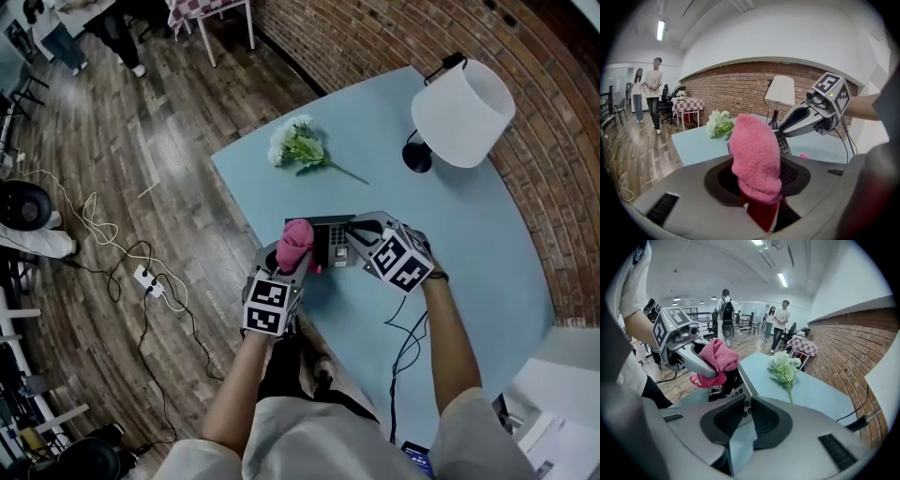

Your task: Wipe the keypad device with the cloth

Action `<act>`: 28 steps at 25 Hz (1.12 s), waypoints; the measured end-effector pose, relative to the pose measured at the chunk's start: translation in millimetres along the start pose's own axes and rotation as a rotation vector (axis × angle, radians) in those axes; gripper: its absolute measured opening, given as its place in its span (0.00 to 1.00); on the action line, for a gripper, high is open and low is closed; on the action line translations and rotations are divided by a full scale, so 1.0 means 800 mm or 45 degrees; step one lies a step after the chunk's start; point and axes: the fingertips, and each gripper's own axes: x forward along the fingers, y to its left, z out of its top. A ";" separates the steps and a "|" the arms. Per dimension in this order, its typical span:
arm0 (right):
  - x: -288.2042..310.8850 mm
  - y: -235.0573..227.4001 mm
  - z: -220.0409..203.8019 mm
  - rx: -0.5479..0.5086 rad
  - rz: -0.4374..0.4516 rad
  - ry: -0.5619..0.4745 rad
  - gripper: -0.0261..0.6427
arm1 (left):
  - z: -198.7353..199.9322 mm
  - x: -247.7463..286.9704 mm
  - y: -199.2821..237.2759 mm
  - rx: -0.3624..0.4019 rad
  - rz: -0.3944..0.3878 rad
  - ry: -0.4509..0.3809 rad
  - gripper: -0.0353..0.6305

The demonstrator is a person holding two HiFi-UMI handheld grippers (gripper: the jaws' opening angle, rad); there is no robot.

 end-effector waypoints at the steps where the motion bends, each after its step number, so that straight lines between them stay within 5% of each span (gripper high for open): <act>1: 0.000 0.001 0.000 0.008 0.006 -0.008 0.15 | -0.005 -0.001 -0.002 0.003 -0.005 0.013 0.32; 18: 0.005 0.005 -0.005 -0.006 0.015 0.000 0.15 | -0.106 -0.002 -0.043 -0.028 -0.068 0.232 0.32; 25: -0.004 -0.006 0.001 -0.120 -0.062 0.029 0.15 | -0.031 -0.024 -0.042 -0.056 -0.066 0.061 0.32; 28: -0.003 -0.014 -0.001 -0.161 -0.045 0.073 0.29 | 0.012 -0.019 -0.042 -0.045 -0.083 -0.010 0.32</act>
